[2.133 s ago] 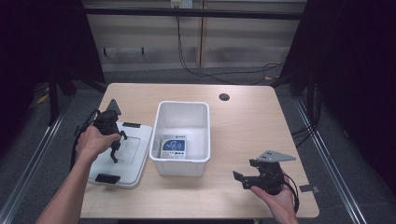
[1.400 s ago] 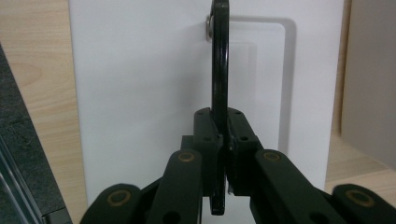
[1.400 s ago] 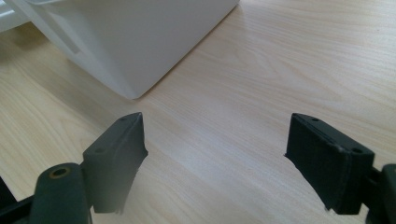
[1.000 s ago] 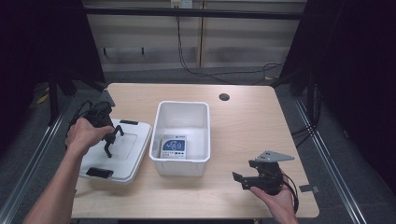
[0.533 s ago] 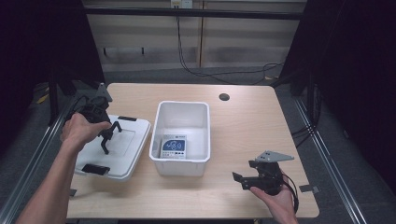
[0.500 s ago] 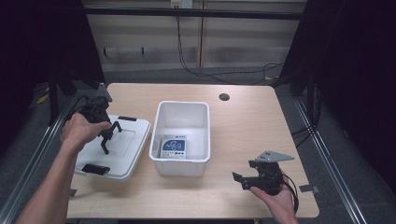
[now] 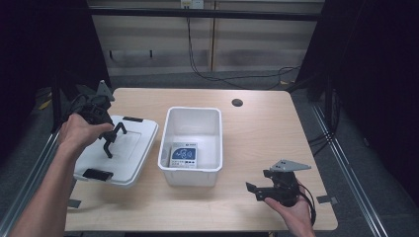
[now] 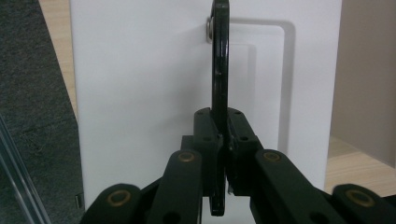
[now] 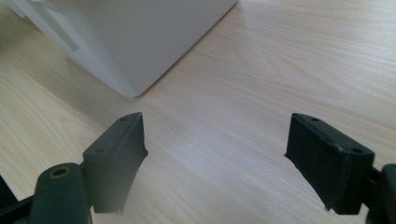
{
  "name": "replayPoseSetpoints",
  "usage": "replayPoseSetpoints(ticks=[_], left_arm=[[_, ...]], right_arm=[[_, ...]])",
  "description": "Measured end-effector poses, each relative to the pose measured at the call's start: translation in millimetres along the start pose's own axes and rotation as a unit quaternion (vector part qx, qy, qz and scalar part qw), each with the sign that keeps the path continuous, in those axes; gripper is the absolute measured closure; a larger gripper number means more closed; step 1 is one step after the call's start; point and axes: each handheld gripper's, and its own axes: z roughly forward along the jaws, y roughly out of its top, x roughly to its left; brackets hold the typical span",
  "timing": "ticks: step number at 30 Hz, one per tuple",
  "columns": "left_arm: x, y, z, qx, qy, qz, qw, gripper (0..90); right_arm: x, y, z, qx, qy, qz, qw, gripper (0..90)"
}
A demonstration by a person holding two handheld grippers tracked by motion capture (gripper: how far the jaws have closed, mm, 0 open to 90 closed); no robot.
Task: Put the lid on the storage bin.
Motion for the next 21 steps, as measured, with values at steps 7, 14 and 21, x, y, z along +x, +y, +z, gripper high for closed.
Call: replayPoseSetpoints(ticks=[7,14,21], left_arm=[[0.7,-0.9,-11.3,-0.012,-0.004,-0.007,0.9999,85.0],[-2.2,-0.5,-21.7,-0.02,-0.004,-0.007,0.9998,85.0],[-4.3,-0.3,-30.4,-0.023,0.0,-0.001,0.9997,85.0]], right_arm=[[-0.1,0.1,0.3,0.001,0.001,0.002,1.0,19.1],[-0.2,0.0,0.1,0.001,0.001,0.001,1.0,19.1],[-0.3,-0.1,-0.2,0.0,0.001,0.001,1.0,19.1]])
